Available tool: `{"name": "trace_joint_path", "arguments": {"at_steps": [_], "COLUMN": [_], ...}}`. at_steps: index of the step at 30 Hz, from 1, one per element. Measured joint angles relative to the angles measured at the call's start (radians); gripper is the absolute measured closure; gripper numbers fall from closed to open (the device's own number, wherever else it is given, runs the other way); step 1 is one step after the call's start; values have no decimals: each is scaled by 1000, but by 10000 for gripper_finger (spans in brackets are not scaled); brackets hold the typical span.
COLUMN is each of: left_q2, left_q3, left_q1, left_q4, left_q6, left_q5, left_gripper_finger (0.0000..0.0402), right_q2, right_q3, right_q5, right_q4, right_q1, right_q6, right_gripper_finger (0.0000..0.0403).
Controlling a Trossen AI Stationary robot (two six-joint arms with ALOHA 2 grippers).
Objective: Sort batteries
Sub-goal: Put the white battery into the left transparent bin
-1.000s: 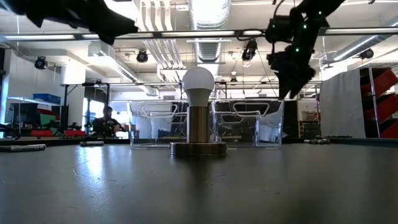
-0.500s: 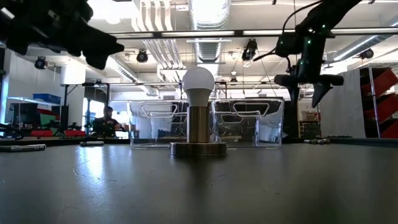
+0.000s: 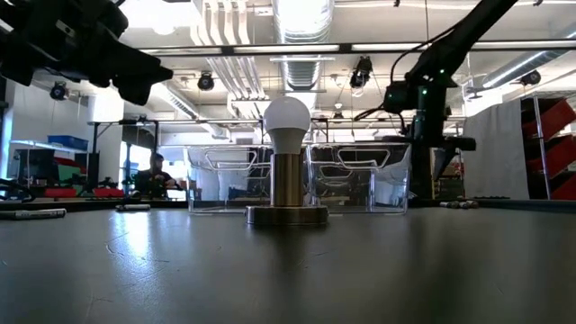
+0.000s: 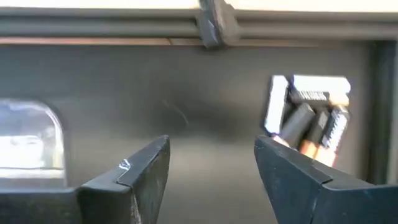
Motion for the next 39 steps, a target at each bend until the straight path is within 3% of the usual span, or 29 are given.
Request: {"name": "trace_joint_path", "arguments": {"at_steps": [7, 13, 17, 20, 22, 28, 34, 39], "left_q2": [-29, -27, -27, -9, 15, 134, 307, 446], "left_q3": [-2, -2, 34, 131, 221, 392, 413, 428], "left_q1": [0, 0, 1, 21, 54, 196, 332, 439], "left_q4": [-41, -43, -154, -294, -418, -690, -766, -769], "left_q6": [12, 12, -18, -114, -211, -422, -560, -581], "left_q5": [-79, -127, -377, -622, -716, -732, -670, -587], "left_gripper_finger": [285, 285, 285, 285, 285, 285, 275, 249], "right_q2": [47, -48, -135, -203, -236, -286, -285, -301], "right_q3": [116, 113, 80, 48, 27, -61, -148, -192], "right_q5": [-1, 79, 188, 234, 242, 244, 245, 245], "right_q4": [-47, -32, -27, 14, 48, 189, 268, 268], "right_q1": [3, 97, 252, 384, 467, 639, 716, 762], "right_q6": [-59, -104, -128, -129, -129, -142, -190, -231], "right_gripper_finger": [182, 174, 166, 159, 155, 147, 150, 157]}}
